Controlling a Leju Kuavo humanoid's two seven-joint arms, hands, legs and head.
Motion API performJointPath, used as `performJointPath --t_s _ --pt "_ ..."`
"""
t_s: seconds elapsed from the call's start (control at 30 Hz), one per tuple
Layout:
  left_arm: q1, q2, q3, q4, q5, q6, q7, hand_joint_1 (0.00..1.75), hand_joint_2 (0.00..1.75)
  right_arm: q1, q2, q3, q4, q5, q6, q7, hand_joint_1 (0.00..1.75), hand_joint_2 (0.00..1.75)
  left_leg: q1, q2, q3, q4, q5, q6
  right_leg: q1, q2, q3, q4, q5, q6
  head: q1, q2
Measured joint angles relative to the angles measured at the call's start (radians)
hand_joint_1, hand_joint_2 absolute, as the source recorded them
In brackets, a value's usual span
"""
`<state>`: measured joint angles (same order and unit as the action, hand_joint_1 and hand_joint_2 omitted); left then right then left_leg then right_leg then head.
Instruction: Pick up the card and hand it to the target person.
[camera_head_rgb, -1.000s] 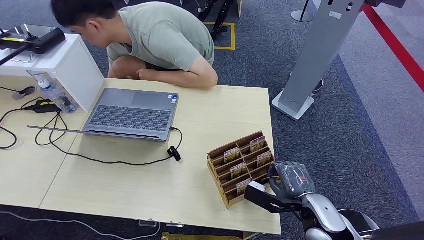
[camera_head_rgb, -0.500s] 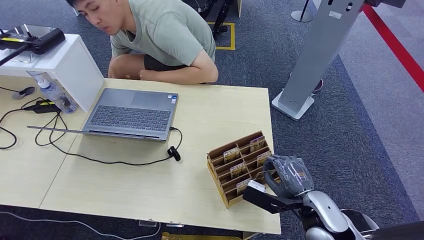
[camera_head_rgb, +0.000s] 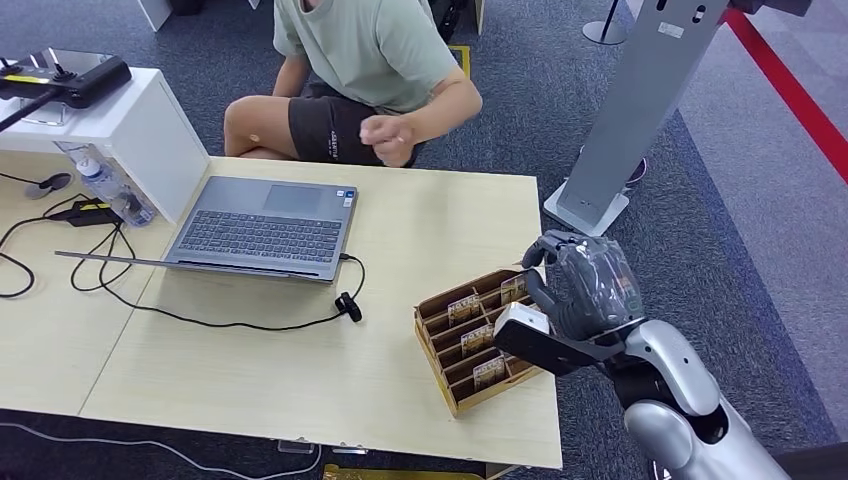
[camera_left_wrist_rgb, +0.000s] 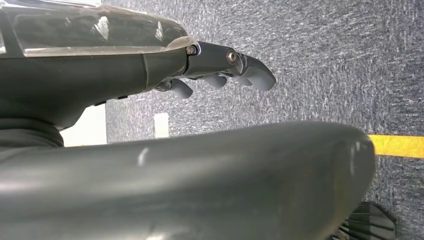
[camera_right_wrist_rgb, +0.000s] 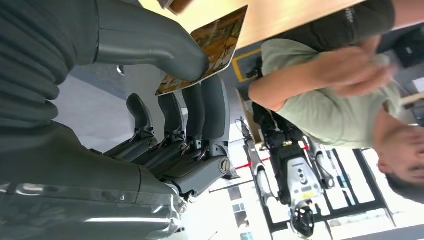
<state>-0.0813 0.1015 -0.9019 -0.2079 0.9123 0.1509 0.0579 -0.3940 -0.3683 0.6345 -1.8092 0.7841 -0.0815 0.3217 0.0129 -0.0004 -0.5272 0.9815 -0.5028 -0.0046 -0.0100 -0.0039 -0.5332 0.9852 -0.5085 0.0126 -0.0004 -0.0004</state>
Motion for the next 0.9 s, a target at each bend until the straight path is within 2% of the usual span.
performJointPath --t_s 0.27,0.67,0.8,0.9 --pt "-0.006 0.002 -0.014 0.000 -0.016 -0.019 -0.008 0.00 0.00 -0.137 0.064 0.047 0.139 -0.054 -0.035 -0.044 1.31 1.75 0.000 0.000 0.000 0.000 0.000 0.000 0.000 0.000 0.000 0.001 0.000 0.000 0.000 0.000" --pt "-0.012 0.002 -0.049 0.000 -0.026 -0.025 -0.002 0.00 0.00 -0.277 0.174 0.109 0.406 -0.042 -0.072 -0.072 1.31 1.75 0.000 -0.001 -0.001 0.000 0.001 0.000 0.000 -0.001 0.000 0.001 0.000 0.000 0.000 0.000" --pt "-0.012 0.002 -0.056 0.000 -0.026 -0.029 -0.001 0.00 0.00 -0.300 0.198 0.120 0.456 -0.035 -0.072 -0.072 0.00 1.75 0.000 -0.001 -0.001 0.000 0.001 0.000 0.000 -0.001 -0.001 0.001 0.000 0.000 0.000 0.000" --pt "-0.012 0.002 -0.060 0.000 -0.025 -0.036 -0.003 0.00 0.00 -0.304 0.207 0.127 0.478 -0.032 -0.073 -0.071 0.00 1.75 0.000 -0.001 -0.001 0.000 0.001 0.000 0.000 -0.001 -0.001 0.001 0.000 0.000 -0.001 0.000"
